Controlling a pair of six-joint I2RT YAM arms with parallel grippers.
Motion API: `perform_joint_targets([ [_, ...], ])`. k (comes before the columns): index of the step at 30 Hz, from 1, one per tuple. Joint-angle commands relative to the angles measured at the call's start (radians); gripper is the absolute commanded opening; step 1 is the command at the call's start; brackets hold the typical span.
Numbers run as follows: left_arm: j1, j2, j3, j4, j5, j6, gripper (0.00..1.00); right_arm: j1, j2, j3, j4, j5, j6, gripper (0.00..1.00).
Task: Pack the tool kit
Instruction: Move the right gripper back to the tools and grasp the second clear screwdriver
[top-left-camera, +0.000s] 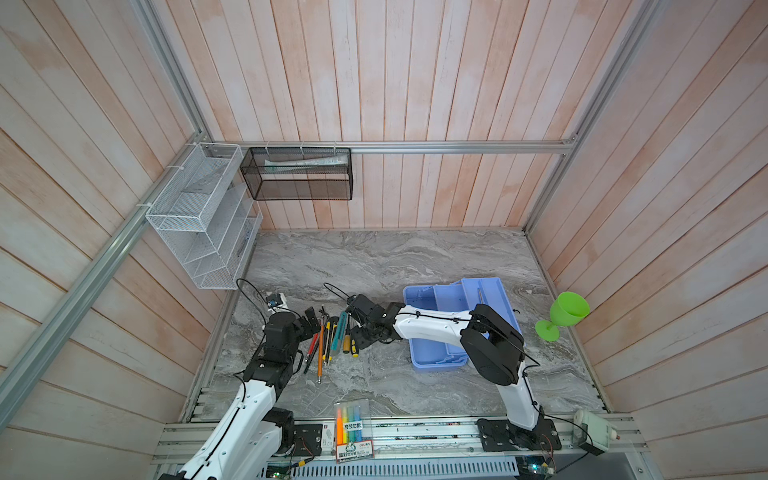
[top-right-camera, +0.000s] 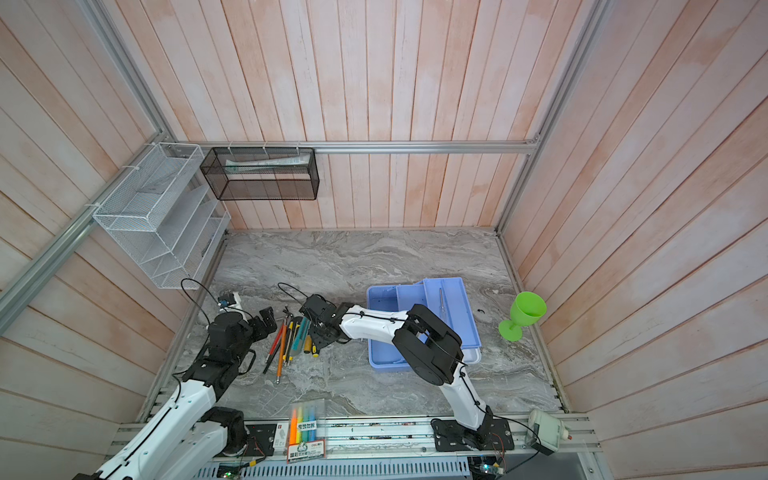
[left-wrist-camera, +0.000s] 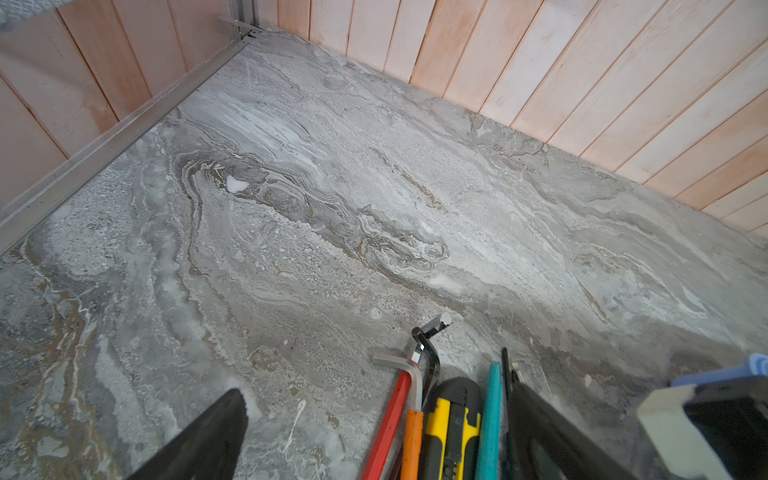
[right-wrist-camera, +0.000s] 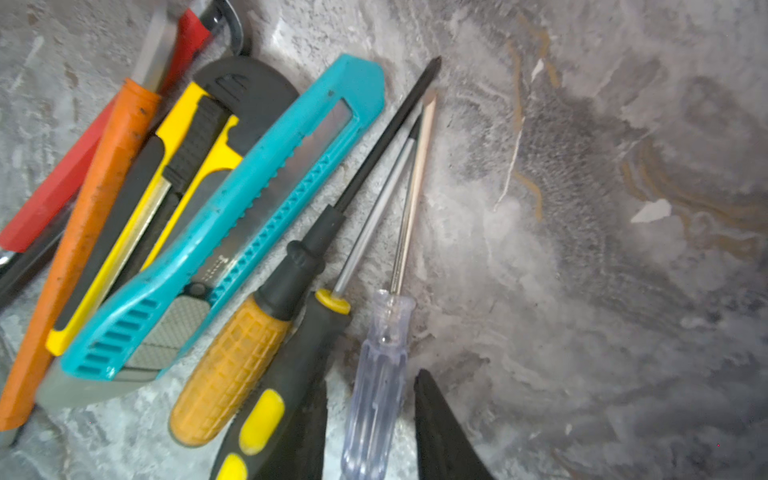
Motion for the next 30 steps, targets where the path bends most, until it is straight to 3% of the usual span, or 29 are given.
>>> perform_joint_targets([
  [1, 0.005, -0.011, -0.006, 0.001, 0.01, 0.0, 1.0, 0.007, 0.045, 0.03, -0.041, 0.04, -0.007, 0.34],
  [8, 0.005, -0.01, -0.006, 0.002, 0.01, 0.0, 1.0, 0.009, 0.071, 0.044, -0.054, 0.055, -0.014, 0.32],
  [14, 0.005, -0.012, -0.006, 0.002, 0.009, -0.001, 1.0, 0.007, 0.081, 0.099, -0.128, 0.062, -0.01, 0.21],
  [19, 0.004, -0.01, -0.006, 0.003, 0.011, 0.0, 1.0, 0.003, -0.004, 0.069, -0.119, 0.084, 0.0, 0.07],
  [30, 0.006, -0.009, -0.004, 0.004, 0.012, 0.0, 1.0, -0.063, -0.213, -0.012, -0.123, 0.092, -0.004, 0.0],
])
